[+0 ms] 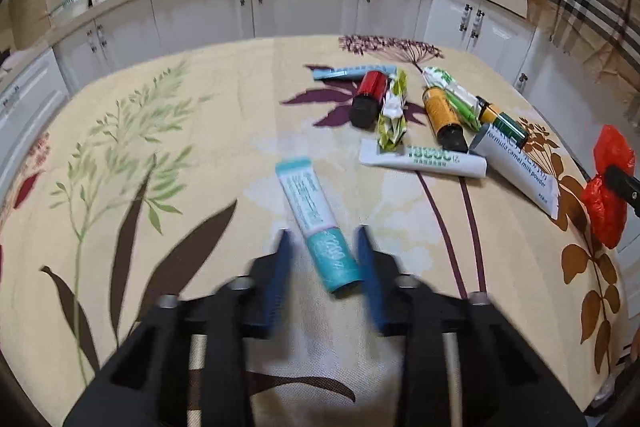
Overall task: Collect trash
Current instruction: 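Grasp the teal-and-white toothpaste tube with the left tool while the right tool holds the red bag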
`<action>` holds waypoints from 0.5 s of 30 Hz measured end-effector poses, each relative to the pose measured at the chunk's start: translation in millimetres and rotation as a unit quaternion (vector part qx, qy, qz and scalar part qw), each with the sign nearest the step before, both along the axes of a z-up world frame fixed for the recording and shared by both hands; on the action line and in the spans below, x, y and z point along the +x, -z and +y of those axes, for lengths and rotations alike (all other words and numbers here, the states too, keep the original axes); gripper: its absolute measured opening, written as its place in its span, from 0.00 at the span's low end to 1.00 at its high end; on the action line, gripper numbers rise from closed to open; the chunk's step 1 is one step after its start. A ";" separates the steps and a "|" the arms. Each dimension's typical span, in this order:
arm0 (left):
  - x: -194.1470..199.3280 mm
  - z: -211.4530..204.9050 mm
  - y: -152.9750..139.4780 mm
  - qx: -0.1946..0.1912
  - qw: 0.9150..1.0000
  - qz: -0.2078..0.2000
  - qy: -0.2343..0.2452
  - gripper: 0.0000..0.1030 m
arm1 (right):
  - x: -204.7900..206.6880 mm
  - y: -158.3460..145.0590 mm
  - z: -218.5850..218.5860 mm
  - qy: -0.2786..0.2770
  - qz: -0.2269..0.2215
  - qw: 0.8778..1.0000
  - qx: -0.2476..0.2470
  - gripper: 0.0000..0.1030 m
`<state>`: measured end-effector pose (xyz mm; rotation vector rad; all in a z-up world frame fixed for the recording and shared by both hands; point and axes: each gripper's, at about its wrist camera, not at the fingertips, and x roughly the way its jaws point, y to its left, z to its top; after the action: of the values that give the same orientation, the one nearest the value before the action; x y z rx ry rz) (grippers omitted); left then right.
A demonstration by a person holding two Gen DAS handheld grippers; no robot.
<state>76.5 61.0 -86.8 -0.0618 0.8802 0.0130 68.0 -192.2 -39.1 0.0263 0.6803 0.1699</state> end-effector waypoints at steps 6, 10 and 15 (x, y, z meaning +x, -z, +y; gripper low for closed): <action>-7.4 7.4 -3.3 -0.023 1.000 -0.015 0.000 0.07 | -3.8 -3.4 -1.9 0.004 -0.006 1.000 0.003 0.22; -19.0 -1.8 -15.9 -0.009 0.998 -0.053 0.012 0.06 | -7.0 -5.6 -6.6 0.010 -0.010 1.000 0.006 0.22; -27.8 -26.5 -36.2 -0.021 0.995 -0.088 0.044 0.06 | -13.1 -12.5 -20.6 0.028 -0.023 0.999 0.005 0.22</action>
<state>48.6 34.6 -50.6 -0.0619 0.7054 -0.0920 54.9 -212.8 -26.6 0.0515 0.6330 0.1189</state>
